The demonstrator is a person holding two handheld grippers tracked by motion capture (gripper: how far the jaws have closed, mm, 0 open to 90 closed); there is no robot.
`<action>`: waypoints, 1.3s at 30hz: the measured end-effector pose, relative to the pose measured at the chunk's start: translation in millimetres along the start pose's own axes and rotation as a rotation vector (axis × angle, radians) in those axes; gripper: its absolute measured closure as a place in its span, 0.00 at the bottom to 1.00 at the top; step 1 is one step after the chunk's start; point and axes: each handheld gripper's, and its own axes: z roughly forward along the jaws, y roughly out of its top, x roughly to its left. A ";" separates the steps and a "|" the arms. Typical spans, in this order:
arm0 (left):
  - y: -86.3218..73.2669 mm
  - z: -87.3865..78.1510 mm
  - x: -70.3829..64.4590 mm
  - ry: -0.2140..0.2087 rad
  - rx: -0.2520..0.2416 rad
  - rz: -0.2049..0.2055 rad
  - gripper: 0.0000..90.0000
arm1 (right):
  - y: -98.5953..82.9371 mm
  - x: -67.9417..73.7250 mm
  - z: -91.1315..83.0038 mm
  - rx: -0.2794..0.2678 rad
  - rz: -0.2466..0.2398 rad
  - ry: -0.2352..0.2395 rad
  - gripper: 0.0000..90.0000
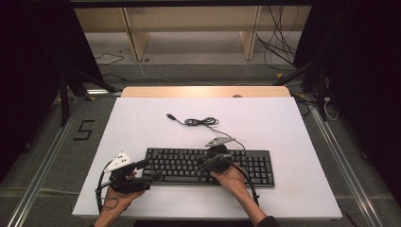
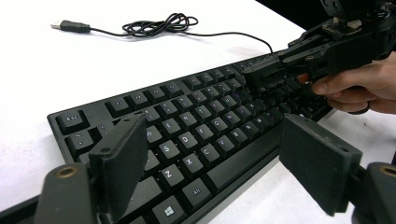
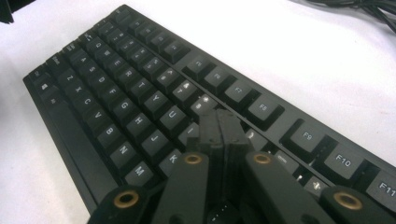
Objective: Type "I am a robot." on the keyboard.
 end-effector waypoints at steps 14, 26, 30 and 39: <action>0.0 -0.2 0.7 0.004 -0.001 -0.003 0.26 | -3.9 2.0 4.0 0.021 -0.021 -0.025 1.00; 0.4 1.8 1.9 0.007 0.005 -0.009 0.26 | -2.9 -0.2 -2.6 -0.014 0.017 -0.006 0.96; 0.8 3.1 2.2 0.004 0.011 -0.010 0.26 | -2.3 -1.0 -7.3 -0.036 0.029 0.008 0.88; 2.7 10.4 3.0 0.006 0.032 -0.020 0.29 | -4.6 -2.4 -18.5 -0.060 0.040 0.053 0.70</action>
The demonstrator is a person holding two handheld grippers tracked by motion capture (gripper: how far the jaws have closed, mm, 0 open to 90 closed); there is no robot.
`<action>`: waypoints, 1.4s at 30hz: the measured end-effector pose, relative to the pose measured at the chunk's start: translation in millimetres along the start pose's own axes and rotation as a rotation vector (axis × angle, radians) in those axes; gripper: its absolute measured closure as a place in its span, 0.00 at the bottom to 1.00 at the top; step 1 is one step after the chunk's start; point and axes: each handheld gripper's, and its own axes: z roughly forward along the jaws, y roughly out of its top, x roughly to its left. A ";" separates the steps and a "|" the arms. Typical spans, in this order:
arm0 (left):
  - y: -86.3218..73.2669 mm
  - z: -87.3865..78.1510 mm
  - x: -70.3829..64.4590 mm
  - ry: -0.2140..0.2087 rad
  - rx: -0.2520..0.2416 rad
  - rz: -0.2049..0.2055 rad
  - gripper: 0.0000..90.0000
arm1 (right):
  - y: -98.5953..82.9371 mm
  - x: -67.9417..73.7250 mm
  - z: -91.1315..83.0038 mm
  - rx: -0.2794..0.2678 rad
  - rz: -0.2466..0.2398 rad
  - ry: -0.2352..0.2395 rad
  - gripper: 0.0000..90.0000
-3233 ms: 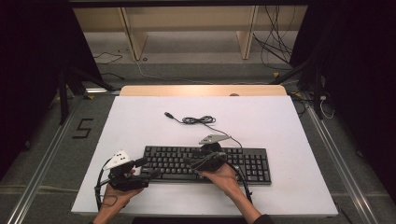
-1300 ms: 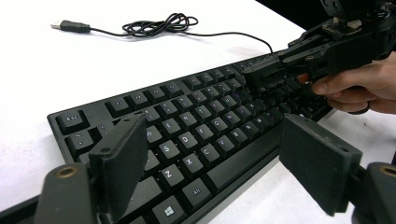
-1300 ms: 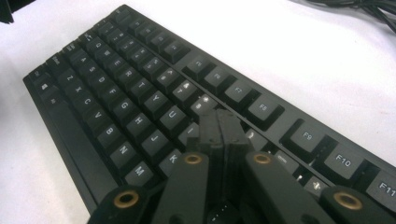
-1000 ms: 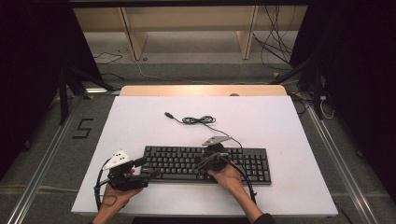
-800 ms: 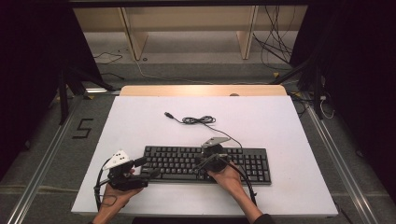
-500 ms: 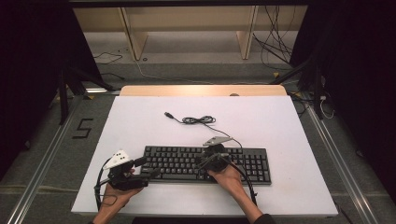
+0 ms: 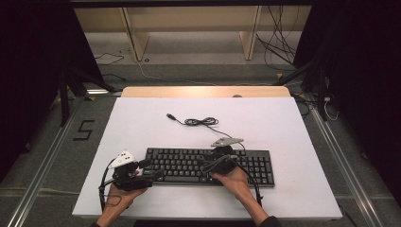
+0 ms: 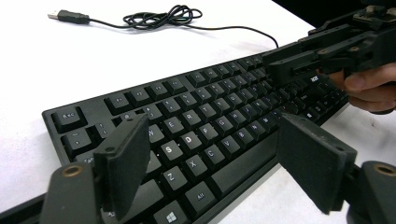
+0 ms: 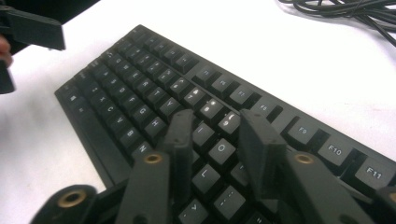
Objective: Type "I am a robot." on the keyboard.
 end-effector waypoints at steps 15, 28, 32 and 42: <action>6.3 9.6 0.6 0.012 0.021 0.003 0.40 | -2.3 1.9 -18.4 -0.042 -0.002 0.027 0.53; 16.8 28.3 -4.0 0.010 0.062 0.058 0.72 | -7.4 7.6 -23.9 -0.049 -0.018 0.044 0.50; 18.9 35.9 -5.5 -0.002 0.085 0.076 0.82 | -8.9 9.2 -26.2 -0.049 -0.023 0.045 0.49; 26.0 54.6 -9.4 -0.022 0.134 0.101 0.98 | -15.7 11.6 -30.9 -0.052 -0.033 0.047 0.47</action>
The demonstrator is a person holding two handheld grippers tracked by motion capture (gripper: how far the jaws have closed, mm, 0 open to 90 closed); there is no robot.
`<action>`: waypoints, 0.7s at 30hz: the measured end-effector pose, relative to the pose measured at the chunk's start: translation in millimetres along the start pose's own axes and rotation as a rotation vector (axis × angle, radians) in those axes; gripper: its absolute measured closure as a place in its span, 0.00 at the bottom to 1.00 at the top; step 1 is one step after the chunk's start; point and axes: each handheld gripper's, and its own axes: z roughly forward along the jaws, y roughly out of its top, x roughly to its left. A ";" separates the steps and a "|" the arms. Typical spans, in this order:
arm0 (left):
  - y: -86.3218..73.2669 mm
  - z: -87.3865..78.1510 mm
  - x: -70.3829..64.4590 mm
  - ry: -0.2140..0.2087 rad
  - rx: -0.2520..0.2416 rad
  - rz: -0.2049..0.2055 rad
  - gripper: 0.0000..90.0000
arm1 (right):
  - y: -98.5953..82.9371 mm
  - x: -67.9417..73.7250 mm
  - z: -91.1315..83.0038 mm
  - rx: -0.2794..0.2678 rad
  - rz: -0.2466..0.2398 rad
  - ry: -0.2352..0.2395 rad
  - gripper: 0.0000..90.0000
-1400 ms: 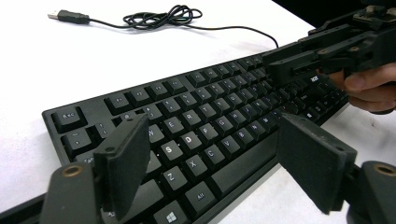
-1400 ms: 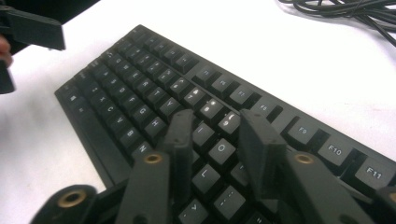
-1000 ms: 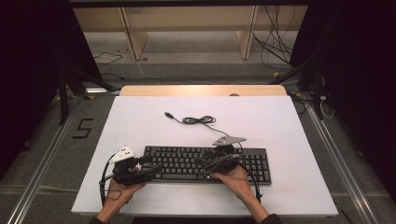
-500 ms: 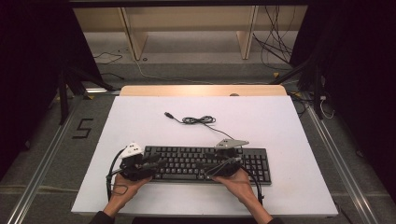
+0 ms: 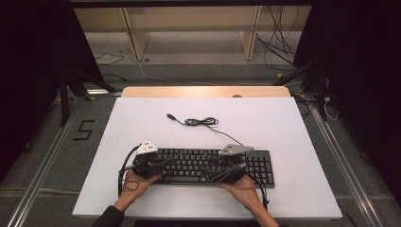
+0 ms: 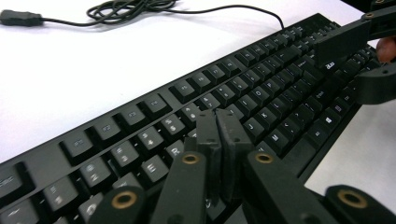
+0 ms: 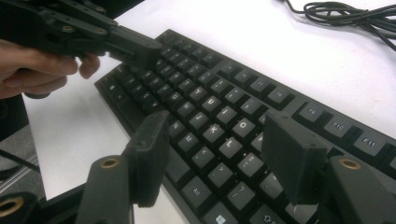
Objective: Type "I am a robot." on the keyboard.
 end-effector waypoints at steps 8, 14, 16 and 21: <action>0.2 8.3 2.4 0.002 0.035 -0.009 0.99 | -2.6 4.0 -2.6 -0.002 -0.018 0.005 0.45; 4.0 16.4 0.4 0.002 0.052 0.005 0.99 | -4.4 5.4 -4.0 -0.003 -0.020 0.005 0.45; 5.0 19.1 -0.4 0.004 0.057 0.000 0.99 | -5.3 5.6 -4.9 -0.001 -0.020 0.003 0.44; 6.3 21.8 1.3 0.005 0.066 -0.003 0.99 | -7.3 5.2 -7.6 -0.005 -0.021 0.005 0.44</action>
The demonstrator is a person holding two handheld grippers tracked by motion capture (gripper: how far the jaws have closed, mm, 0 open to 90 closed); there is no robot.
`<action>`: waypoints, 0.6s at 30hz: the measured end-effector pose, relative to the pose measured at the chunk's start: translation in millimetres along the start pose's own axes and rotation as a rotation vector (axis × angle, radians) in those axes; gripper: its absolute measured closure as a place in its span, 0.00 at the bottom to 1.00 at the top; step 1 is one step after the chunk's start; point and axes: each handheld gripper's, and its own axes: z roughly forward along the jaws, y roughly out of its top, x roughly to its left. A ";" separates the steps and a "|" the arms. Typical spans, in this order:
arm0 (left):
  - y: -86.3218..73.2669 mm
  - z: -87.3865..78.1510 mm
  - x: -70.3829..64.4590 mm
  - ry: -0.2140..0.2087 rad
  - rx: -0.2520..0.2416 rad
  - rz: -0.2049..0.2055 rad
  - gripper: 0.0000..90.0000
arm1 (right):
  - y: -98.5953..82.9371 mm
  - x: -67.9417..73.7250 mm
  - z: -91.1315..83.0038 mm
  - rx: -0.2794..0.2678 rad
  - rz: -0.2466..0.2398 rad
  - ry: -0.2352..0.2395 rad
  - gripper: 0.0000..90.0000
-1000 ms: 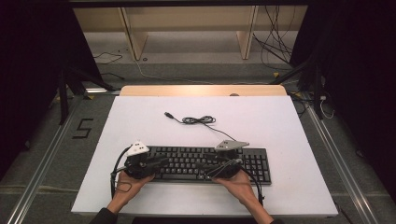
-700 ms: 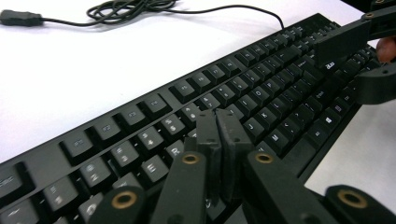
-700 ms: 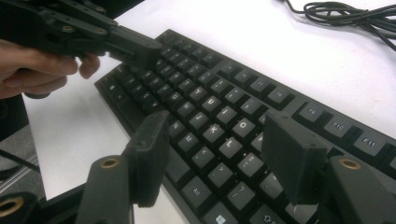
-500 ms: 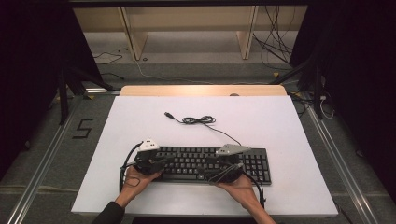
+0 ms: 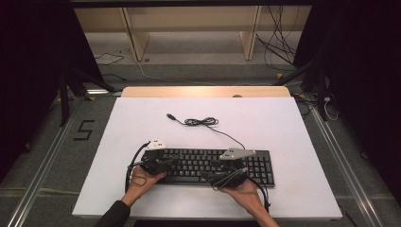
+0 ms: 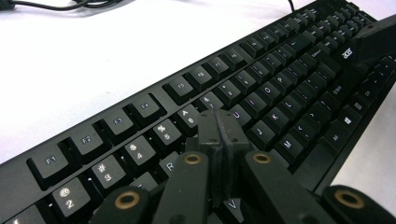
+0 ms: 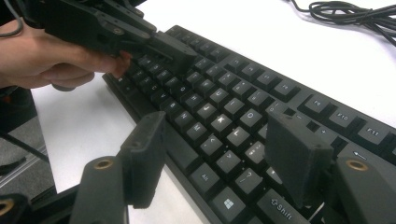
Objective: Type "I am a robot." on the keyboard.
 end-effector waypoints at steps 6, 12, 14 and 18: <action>1.3 4.8 -0.3 0.009 0.014 -0.003 0.99 | -2.6 0.4 -2.3 -0.004 -0.005 -0.001 0.42; 2.6 7.5 1.1 0.016 0.026 -0.003 0.99 | -3.4 1.4 -4.9 -0.014 -0.004 0.000 0.41; 2.4 8.9 1.0 0.022 0.033 0.001 0.99 | -3.7 1.7 -5.5 -0.013 -0.003 -0.001 0.40; 2.1 9.6 1.5 0.033 0.042 0.004 0.99 | -4.3 2.1 -7.4 -0.017 -0.004 -0.002 0.39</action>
